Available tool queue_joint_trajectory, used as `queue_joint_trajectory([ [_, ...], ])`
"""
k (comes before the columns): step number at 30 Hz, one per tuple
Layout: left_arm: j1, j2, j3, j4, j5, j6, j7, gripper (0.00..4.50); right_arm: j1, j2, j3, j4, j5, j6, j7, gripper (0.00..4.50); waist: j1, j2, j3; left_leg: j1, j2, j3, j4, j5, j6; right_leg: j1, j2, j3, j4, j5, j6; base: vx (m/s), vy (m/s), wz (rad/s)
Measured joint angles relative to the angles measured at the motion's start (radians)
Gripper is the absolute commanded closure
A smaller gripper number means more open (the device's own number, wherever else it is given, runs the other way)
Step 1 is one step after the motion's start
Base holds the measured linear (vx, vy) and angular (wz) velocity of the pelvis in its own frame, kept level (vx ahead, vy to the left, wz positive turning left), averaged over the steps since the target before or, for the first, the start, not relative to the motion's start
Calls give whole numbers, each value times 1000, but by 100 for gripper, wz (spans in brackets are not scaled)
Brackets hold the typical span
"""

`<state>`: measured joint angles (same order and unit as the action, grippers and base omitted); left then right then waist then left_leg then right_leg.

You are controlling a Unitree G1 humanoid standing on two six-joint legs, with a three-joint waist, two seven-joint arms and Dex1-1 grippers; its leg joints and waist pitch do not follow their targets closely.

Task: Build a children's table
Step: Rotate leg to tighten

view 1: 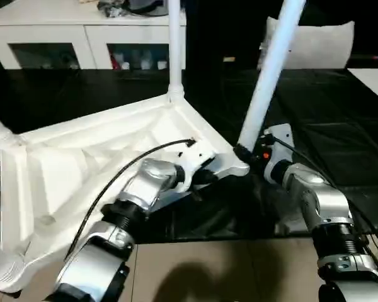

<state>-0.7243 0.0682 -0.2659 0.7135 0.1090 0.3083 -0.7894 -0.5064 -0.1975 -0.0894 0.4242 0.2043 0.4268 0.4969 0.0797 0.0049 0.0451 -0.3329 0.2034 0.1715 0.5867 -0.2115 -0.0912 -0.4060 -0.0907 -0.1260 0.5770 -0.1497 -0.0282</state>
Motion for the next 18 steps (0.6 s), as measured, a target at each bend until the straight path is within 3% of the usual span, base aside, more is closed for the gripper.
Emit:
queue_joint_trajectory([
  [9,9,38,-26,0,3,-62,-50,450,35,-75,30,-29,5,-21,128,100,10,4,0,0,0,0,-1,-1,-2,0,0,0,0,0,0,0,0,0],
  [13,24,107,-48,-2,3,-149,-152,450,76,-167,80,-74,22,-41,296,60,14,4,0,0,0,0,-1,-1,-2,0,0,0,0,0,0,0,0,0],
  [18,34,178,-69,-12,1,-227,-268,450,96,-247,138,-113,21,-109,466,50,14,4,1,0,0,0,0,-1,-2,0,0,0,0,0,0,0,0,0],
])
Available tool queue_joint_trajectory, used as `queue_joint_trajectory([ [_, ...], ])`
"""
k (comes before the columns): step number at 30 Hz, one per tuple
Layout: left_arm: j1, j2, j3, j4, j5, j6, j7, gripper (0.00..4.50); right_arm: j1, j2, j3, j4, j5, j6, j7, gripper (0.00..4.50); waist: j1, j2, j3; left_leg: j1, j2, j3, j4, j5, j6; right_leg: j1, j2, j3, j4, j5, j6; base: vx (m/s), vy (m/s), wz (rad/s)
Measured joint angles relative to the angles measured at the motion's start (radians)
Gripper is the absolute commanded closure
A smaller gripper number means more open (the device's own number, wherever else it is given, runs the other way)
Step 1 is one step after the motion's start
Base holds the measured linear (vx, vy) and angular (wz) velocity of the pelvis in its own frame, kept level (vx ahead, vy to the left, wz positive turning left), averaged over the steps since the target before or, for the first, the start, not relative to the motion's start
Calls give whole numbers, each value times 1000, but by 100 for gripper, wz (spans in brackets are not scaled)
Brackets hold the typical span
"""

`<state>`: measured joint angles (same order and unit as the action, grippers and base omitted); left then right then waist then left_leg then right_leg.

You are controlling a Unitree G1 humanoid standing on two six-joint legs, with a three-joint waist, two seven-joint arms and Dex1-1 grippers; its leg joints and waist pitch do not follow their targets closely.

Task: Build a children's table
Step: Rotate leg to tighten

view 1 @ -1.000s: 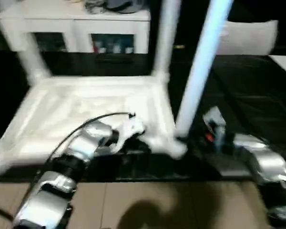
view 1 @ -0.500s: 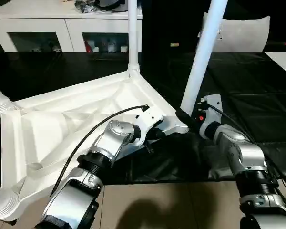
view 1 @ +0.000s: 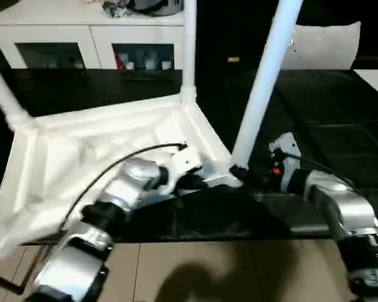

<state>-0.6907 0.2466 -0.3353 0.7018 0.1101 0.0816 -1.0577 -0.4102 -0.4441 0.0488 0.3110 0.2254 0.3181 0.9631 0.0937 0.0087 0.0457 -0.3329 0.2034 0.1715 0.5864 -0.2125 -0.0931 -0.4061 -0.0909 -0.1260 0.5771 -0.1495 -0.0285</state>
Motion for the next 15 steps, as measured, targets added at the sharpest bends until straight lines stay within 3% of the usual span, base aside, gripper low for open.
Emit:
queue_joint_trajectory([
  [3,15,34,-16,-10,-7,-60,-67,450,21,-45,23,-17,1,-28,101,50,10,-1,0,0,0,0,-1,0,0,0,0,0,0,-1,0,0,0,0],
  [7,24,73,-29,-18,-20,-108,-165,450,28,-82,51,-17,15,-45,211,103,25,-1,0,0,0,0,0,0,1,0,0,0,0,-1,0,0,0,0],
  [15,31,120,-75,-54,-36,-153,-314,450,28,-110,84,-21,43,-53,343,162,42,-2,1,0,0,1,1,0,1,0,0,0,1,-1,-1,0,0,0],
])
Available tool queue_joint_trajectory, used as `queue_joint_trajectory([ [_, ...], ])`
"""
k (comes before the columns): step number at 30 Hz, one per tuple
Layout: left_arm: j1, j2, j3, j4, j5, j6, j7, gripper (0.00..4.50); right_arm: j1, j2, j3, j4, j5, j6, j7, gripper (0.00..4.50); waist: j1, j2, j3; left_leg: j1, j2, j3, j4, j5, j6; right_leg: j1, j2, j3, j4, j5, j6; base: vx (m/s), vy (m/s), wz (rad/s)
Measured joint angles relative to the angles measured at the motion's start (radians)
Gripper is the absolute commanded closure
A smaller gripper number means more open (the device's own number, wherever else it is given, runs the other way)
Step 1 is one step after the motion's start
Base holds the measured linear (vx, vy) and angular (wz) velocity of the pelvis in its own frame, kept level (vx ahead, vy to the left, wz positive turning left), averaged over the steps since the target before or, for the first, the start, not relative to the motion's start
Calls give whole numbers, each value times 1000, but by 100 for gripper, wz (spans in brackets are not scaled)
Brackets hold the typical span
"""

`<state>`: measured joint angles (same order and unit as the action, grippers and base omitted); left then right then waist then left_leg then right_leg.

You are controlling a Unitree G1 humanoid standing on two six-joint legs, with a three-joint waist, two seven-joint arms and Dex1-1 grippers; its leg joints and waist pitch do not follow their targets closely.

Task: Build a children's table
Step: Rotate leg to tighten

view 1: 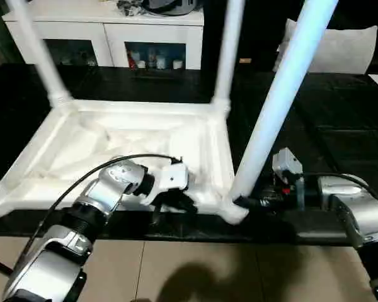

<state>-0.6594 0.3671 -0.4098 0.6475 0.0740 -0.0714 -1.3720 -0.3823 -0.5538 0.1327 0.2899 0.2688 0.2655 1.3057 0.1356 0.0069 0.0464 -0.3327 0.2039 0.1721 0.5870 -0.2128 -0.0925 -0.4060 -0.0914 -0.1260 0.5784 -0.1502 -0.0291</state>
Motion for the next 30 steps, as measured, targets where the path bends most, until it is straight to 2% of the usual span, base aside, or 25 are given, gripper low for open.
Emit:
queue_joint_trajectory([
  [3,-1,2,-2,0,0,-4,-10,450,2,-2,11,-5,11,15,27,181,3,0,0,0,0,0,0,0,0,0,0,0,0,0,0,0,0,0],
  [5,-3,1,-2,0,0,-8,-14,450,13,-9,14,-16,19,28,42,214,6,0,0,0,0,0,0,0,0,0,0,0,0,0,0,0,0,0],
  [10,-3,1,-2,0,-2,-11,-32,450,16,-14,16,-15,28,33,58,246,9,0,0,0,0,0,0,0,0,0,0,0,0,-1,0,0,0,0],
  [17,-3,0,1,1,-10,-5,-34,450,18,-15,16,-16,34,42,62,258,10,0,0,0,0,0,0,0,0,0,0,0,0,0,0,0,0,0],
  [21,-1,-17,18,1,-27,47,-20,450,35,1,-10,-40,44,84,25,258,9,1,0,0,0,0,1,0,0,0,0,0,1,0,0,0,0,0],
  [23,-1,-32,43,3,-16,102,51,450,33,55,-39,-40,37,116,-91,258,4,1,0,1,0,0,1,1,-1,0,0,0,1,1,-1,0,0,0],
  [25,-2,-50,63,7,2,145,119,450,22,103,-62,-26,16,124,-203,258,-11,1,-1,1,0,0,2,1,-2,0,0,0,1,1,-1,0,0,0],
  [26,-6,-69,73,8,8,178,167,450,7,134,-77,-9,4,133,-281,259,-27,1,-1,2,0,0,3,1,-2,0,0,0,1,1,-1,0,0,0],
  [30,-24,-151,106,33,14,275,324,450,-60,216,-125,47,-34,194,-500,259,-56,0,-1,1,0,0,4,1,-2,1,1,0,0,2,0,0,0,0],
])
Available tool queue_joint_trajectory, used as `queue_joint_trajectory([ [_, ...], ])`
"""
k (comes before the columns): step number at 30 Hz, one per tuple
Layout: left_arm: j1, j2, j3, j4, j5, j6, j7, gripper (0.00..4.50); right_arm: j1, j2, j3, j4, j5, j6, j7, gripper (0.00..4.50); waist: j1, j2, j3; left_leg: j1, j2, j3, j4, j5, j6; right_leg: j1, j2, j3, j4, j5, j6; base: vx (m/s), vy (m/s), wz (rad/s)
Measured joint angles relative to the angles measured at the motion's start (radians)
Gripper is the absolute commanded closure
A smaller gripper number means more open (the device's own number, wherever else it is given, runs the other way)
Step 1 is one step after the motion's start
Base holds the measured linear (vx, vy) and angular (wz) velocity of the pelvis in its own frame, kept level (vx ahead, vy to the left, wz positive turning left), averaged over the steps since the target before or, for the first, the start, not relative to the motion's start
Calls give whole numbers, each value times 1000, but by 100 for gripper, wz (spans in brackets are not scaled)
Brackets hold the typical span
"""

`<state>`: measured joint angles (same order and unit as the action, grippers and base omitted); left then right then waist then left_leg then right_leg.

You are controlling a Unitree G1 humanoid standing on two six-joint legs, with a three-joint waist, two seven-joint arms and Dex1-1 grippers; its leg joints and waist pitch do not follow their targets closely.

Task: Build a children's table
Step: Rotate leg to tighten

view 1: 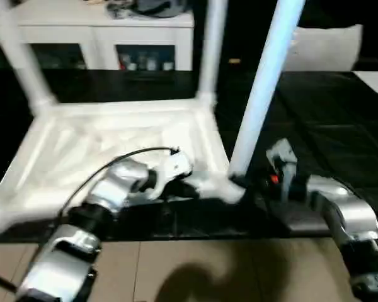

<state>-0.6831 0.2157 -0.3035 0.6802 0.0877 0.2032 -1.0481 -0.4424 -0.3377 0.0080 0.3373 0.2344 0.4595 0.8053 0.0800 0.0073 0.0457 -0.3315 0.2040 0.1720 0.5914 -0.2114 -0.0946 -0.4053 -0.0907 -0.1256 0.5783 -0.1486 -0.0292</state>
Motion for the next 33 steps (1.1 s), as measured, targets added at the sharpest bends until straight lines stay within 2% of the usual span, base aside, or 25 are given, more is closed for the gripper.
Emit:
queue_joint_trajectory([
  [3,-32,-78,20,41,6,56,136,450,-47,53,-34,46,-24,19,-161,259,-5,0,0,0,0,0,0,0,0,0,0,0,0,0,0,0,0,0],
  [6,-51,-126,28,62,14,77,225,450,-64,94,-63,79,-35,-8,-257,259,-4,1,-1,-1,0,0,-1,0,0,0,0,0,0,0,0,0,0,0],
  [7,-56,-141,30,67,21,80,251,450,-65,106,-70,85,-36,-25,-290,204,-1,1,-1,-1,0,0,-3,0,0,0,0,0,0,0,0,0,0,0],
  [10,-59,-149,29,69,29,78,271,450,-64,126,-87,97,-32,-47,-310,188,3,1,-1,-1,0,0,-4,0,1,-1,0,0,-1,0,0,0,0,0],
  [12,-59,-149,25,69,33,69,272,450,-64,130,-96,96,-31,-45,-314,162,5,2,-1,-1,0,0,-4,0,2,-1,0,0,-1,0,0,0,0,0],
  [17,-56,-127,0,72,40,16,242,450,-42,104,-90,70,-12,-36,-253,131,8,2,-1,-1,0,0,-6,0,2,-1,0,0,-1,0,0,0,0,0],
  [18,-55,-120,-1,72,41,10,233,450,-39,95,-84,69,-12,-39,-242,105,9,2,-1,-1,0,0,-6,0,2,-2,0,0,-1,0,0,0,0,0],
  [22,-40,-68,-19,72,45,-78,164,450,-14,26,-36,61,-15,-84,-116,78,10,2,0,-1,0,0,-6,0,1,-2,0,0,-1,0,0,0,0,0],
  [26,-31,-18,-35,73,41,-149,72,450,2,-28,-19,58,-12,-125,-5,46,14,2,0,-2,0,0,-5,0,1,-2,0,0,-1,0,0,0,0,0],
  [27,-29,-2,-39,73,35,-165,41,450,4,-44,-17,57,-10,-126,24,21,16,2,0,-2,0,0,-5,0,1,-1,0,0,-1,0,0,0,0,0],
  [33,-24,61,-59,71,25,-242,-97,450,21,-156,39,13,8,-154,240,21,36,2,0,-2,0,0,-5,0,1,-2,0,0,-1,0,0,0,0,0],
])
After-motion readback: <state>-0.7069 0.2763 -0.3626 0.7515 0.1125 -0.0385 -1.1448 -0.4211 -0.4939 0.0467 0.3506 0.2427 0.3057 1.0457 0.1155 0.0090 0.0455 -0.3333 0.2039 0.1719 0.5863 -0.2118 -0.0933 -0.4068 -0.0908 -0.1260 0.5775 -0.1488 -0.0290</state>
